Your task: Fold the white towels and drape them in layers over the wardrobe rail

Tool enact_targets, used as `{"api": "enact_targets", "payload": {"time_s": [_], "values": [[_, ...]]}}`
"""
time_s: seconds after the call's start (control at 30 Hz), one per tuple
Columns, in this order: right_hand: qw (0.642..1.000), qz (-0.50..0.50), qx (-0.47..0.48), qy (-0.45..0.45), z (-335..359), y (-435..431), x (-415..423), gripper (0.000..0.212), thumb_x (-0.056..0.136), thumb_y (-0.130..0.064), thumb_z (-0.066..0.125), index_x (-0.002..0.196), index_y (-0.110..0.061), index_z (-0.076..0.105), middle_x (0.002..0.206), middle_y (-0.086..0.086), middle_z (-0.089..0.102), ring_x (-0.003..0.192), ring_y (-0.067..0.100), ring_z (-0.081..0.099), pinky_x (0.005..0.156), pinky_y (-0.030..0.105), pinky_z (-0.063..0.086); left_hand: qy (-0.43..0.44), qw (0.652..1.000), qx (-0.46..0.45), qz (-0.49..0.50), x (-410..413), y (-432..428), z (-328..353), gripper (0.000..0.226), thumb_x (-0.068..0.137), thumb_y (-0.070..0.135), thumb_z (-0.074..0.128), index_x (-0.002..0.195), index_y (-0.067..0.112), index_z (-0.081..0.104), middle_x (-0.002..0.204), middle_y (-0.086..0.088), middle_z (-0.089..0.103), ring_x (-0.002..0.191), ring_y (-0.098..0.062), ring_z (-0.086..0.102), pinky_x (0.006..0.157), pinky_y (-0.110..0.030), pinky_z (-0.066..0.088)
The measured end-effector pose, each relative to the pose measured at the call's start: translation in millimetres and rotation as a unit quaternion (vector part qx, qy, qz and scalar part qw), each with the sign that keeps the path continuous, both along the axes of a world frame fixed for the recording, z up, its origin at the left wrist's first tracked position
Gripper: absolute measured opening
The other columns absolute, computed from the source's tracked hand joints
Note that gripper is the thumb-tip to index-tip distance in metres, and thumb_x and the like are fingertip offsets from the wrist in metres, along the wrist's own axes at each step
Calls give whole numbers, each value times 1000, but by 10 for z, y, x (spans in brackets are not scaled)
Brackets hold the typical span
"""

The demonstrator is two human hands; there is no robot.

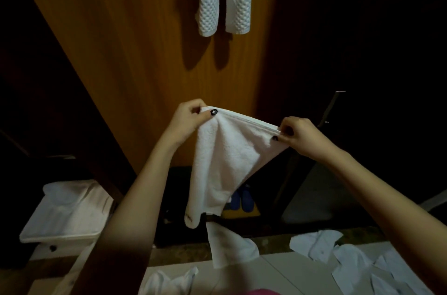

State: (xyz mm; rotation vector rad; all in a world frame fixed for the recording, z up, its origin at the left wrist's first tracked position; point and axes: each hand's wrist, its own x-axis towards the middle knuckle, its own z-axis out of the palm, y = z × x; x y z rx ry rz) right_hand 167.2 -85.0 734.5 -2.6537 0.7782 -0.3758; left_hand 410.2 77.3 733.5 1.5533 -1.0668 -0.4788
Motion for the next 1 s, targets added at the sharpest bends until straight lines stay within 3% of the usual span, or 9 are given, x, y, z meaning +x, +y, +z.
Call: {"api": "enact_targets", "payload": {"time_s": [0.1,0.27,0.4,0.57,0.67,0.73,0.8,0.9,1.0], "values": [[999,-17,37,17,101,31,56,17,89,-28,70,84,-13,63,81,3,63,74,18,60,64,32,46,4,1000,-7,8,50,-24,116,28,87,3,67,65,13,53,58,7,45,51,3,40,50,-13,30],[990,14,99,100,172,81,182,32,95,-36,60,76,-10,68,70,2,64,59,13,53,53,24,37,1,999,-13,42,116,-20,228,27,86,4,68,65,13,55,62,3,49,55,-1,45,52,-14,33],[994,-18,94,47,209,112,231,31,97,-30,58,68,-19,61,65,-4,60,56,11,52,50,22,38,-18,997,-4,81,168,40,252,22,85,6,71,69,10,57,66,-1,50,59,-3,45,53,-13,34],[989,-69,122,-51,263,144,290,29,89,-26,68,72,-2,65,63,1,57,53,10,47,47,18,34,-20,992,-2,127,233,130,191,25,81,9,76,66,16,56,65,5,50,55,1,44,51,-10,33],[981,-63,157,-95,304,162,315,25,86,-18,70,69,-2,62,65,8,59,59,16,49,55,25,38,-37,989,9,145,256,170,184,27,81,11,76,66,17,54,65,5,50,59,-5,43,51,-10,33],[979,-66,155,-113,351,157,329,22,84,-15,71,68,-4,61,72,14,65,63,19,52,60,31,41,-62,986,19,154,280,179,179,31,80,16,77,64,19,51,65,6,48,62,-8,42,55,-19,34],[980,-79,138,-123,393,156,336,20,84,-15,71,70,-5,60,74,14,66,62,20,54,58,30,42,-85,983,33,157,286,184,183,33,81,20,77,64,19,48,66,6,47,64,-11,41,57,-26,32],[981,-89,99,-141,429,153,336,20,86,-16,69,72,-9,57,67,4,60,52,13,49,45,17,36,-102,984,31,142,270,180,213,35,82,20,76,66,18,45,66,5,44,62,-11,38,56,-26,31],[977,-95,91,-170,457,115,320,12,87,-13,67,89,-12,56,79,1,60,65,13,53,55,23,41,-118,987,17,108,253,184,262,33,81,18,76,68,17,46,68,4,43,65,-12,38,59,-26,30]]}}
